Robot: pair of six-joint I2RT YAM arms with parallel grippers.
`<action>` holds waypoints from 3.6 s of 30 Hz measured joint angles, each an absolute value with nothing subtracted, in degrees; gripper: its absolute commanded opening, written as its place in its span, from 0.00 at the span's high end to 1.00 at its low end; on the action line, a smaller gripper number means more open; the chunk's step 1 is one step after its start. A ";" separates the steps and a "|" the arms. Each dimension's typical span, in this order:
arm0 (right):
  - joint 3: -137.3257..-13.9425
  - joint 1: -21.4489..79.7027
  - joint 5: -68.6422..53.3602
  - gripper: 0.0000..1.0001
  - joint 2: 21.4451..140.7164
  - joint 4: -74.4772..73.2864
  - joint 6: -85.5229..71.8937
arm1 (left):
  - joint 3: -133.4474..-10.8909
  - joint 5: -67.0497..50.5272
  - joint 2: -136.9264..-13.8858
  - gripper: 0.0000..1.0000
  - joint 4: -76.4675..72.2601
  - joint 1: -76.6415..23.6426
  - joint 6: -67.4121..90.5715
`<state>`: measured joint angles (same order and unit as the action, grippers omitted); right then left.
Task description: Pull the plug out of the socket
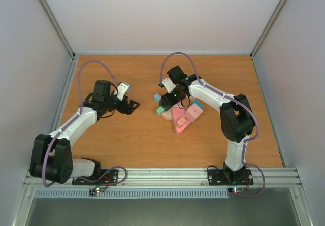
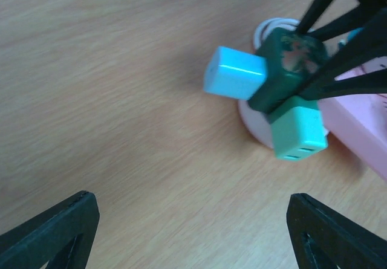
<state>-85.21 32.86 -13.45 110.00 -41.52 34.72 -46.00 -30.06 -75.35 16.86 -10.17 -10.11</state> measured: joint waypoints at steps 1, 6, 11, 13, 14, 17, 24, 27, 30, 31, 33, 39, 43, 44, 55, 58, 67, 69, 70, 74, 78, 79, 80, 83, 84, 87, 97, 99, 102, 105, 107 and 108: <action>-85.23 32.86 -13.26 0.67 110.00 -41.52 34.28 | -44.84 -29.58 -75.35 0.14 14.13 -11.97 -9.34; -85.25 32.95 -12.84 0.67 110.00 -41.43 33.30 | -38.74 -26.74 -75.02 0.16 1.80 -20.12 -7.86; -85.25 32.97 -12.71 0.69 110.13 -41.39 33.01 | -34.68 -24.34 -75.81 0.22 -7.73 -26.74 -7.31; -85.58 32.99 -12.64 0.69 110.32 -41.65 32.97 | -33.28 -24.01 -76.55 0.22 -11.33 -28.10 -7.33; -86.02 33.04 -12.56 0.69 110.61 -42.02 32.91 | -32.34 -23.94 -76.95 0.22 -13.08 -28.75 -7.53; -87.50 33.06 -12.21 0.70 111.63 -42.96 32.40 | -30.11 -22.79 -78.48 0.22 -16.38 -30.79 -8.88; -90.28 33.08 -11.57 0.71 113.47 -44.03 31.59 | -30.11 -19.35 -84.33 0.29 -23.64 -34.52 -12.01; -90.41 33.08 -11.53 0.73 113.56 -44.21 31.48 | -30.52 -17.15 -87.66 0.33 -26.37 -34.96 -12.36; -90.50 33.08 -11.51 0.73 113.65 -44.23 31.38 | -31.44 -15.22 -90.45 0.39 -28.23 -35.35 -12.34; -90.50 33.08 -11.53 0.73 113.65 -44.25 31.33 | -31.79 -14.63 -91.13 0.41 -28.80 -35.42 -12.49; -90.52 33.08 -11.53 0.73 113.65 -44.25 31.29 | -32.60 -13.54 -92.42 0.45 -30.26 -35.51 -12.64; -90.61 33.08 -11.49 0.74 113.71 -44.29 31.00 | -34.57 -12.01 -95.33 0.53 -33.56 -35.51 -12.93; -90.61 33.08 -11.40 0.74 113.71 -44.27 30.81 | -35.94 -11.38 -97.82 0.57 -34.85 -35.59 -12.38; -90.61 33.08 -11.40 0.74 113.71 -44.25 30.76 | -36.32 -11.25 -98.45 0.59 -35.05 -35.70 -12.27; -90.94 33.06 -11.14 0.77 113.97 -44.18 30.00 | -37.41 -10.63 -99.92 0.82 -35.46 -36.36 -10.68; -90.94 33.06 -10.92 0.78 113.99 -44.18 30.00 | -37.26 -10.63 -99.88 0.85 -35.46 -36.38 -10.72; -90.94 33.74 -10.50 0.80 114.06 -43.94 30.26 | -34.59 -9.89 -98.48 0.86 -37.30 -36.40 -10.70; -90.94 33.80 -10.57 0.80 114.06 -43.92 30.28 | -34.17 -9.76 -98.26 0.87 -37.63 -36.40 -10.68; -90.94 33.82 -10.70 0.80 114.06 -43.90 30.28 | -33.98 -9.69 -98.10 0.87 -37.69 -36.40 -10.68; -90.94 34.13 -10.92 0.80 114.15 -43.75 30.30 | -33.01 -9.43 -97.45 0.87 -38.06 -36.40 -10.46; -90.94 34.28 -10.96 0.81 114.17 -43.64 30.33 | -32.53 -9.17 -97.08 0.87 -38.26 -36.40 -10.28; -90.91 34.37 -10.94 0.81 114.17 -43.57 30.35 | -32.45 -9.13 -96.95 0.87 -38.24 -36.40 -10.26; -90.91 34.41 -10.94 0.81 114.17 -43.53 30.35 | -32.29 -9.08 -96.77 0.87 -38.22 -36.38 -10.17; -90.91 34.61 -10.83 0.81 114.28 -43.31 30.35 | -31.99 -8.84 -96.57 0.87 -38.24 -36.38 -9.61; -90.91 34.65 -10.81 0.81 114.30 -43.29 30.35 | -31.90 -8.75 -96.47 0.88 -38.24 -36.38 -9.45; -90.91 34.76 -10.83 0.81 114.37 -43.07 30.35 | -31.64 -8.51 -96.18 0.88 -38.22 -36.38 -9.37; -90.70 34.59 -7.53 0.81 114.59 -41.23 30.50 | -29.34 -8.56 -93.45 0.88 -36.80 -36.23 -9.39; -90.70 34.11 -6.00 0.81 114.83 -39.97 30.52 | -28.73 -8.88 -92.88 0.88 -36.07 -36.42 -9.41; -90.70 33.80 -5.32 0.81 114.96 -39.22 30.50 | -28.32 -9.23 -92.64 0.88 -35.40 -36.42 -9.39; -90.67 33.80 -5.30 0.81 114.96 -39.20 30.50 | -28.01 -9.52 -91.50 0.88 -34.11 -36.40 -9.21; -90.67 33.80 -5.30 0.81 114.96 -39.18 30.50 | -27.99 -9.82 -90.26 0.88 -32.99 -36.40 -8.78; -90.63 33.80 -5.30 0.81 114.96 -39.16 30.50 | -27.99 -9.98 -89.56 0.87 -32.51 -36.42 -8.49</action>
<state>-90.63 33.80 -5.30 114.96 -39.16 30.50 -27.99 -9.98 -89.56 -32.51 -36.42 -8.49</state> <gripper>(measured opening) 0.627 0.285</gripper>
